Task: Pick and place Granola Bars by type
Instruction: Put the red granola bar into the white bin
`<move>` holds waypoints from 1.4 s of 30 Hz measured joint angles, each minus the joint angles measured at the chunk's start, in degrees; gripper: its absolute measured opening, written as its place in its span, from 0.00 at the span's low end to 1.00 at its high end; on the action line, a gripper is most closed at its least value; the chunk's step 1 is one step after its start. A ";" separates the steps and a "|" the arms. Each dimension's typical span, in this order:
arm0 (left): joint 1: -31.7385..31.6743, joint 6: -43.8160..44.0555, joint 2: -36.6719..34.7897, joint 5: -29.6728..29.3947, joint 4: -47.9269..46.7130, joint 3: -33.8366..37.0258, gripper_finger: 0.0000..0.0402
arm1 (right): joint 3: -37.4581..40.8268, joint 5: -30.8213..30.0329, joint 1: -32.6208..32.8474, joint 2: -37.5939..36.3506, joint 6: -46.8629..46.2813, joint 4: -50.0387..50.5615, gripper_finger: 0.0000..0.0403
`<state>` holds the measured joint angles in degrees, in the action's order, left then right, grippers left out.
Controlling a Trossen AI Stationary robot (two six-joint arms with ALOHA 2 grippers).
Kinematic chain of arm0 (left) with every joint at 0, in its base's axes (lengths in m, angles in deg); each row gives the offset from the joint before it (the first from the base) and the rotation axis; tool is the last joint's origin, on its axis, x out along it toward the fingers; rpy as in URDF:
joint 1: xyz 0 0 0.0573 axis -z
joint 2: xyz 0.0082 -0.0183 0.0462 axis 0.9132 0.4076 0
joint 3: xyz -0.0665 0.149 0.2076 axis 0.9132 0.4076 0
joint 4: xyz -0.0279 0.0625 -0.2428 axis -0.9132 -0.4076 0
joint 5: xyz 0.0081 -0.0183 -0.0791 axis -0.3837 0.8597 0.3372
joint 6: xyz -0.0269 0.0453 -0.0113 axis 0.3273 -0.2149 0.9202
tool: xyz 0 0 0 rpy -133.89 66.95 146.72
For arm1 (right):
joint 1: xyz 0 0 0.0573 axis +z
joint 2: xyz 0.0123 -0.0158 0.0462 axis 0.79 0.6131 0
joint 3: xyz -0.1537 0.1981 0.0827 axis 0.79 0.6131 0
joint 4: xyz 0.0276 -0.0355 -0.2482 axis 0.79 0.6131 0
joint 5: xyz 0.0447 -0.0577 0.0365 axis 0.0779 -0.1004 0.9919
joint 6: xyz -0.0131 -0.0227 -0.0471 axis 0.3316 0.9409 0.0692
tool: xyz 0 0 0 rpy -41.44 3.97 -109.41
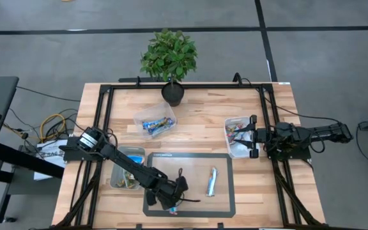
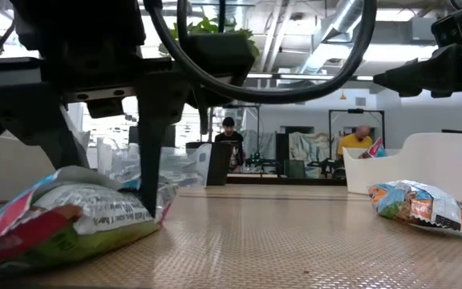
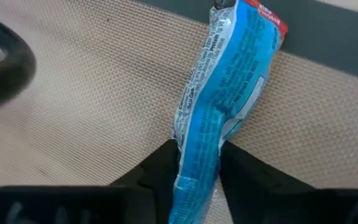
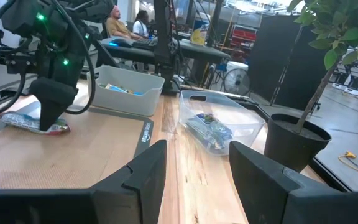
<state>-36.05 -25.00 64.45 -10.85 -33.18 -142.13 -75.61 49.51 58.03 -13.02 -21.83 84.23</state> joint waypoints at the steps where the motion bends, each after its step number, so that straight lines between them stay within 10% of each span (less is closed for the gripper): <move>1: 0.04 0.82 0.00 0.06 0.00 0.00 0.26 | -0.01 0.00 0.00 0.00 0.00 0.00 0.42; 29: -14.18 11.12 -4.57 -36.11 25.67 -2.99 0.12 | -0.01 0.00 0.00 -0.02 0.00 -0.02 0.42; 42: -24.33 6.47 1.50 -30.17 37.55 -5.02 0.12 | 0.00 0.00 0.00 -0.03 0.00 -0.01 0.42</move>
<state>-60.39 -18.53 65.95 -41.02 4.37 -147.15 -75.61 49.51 58.03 -13.05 -21.83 84.23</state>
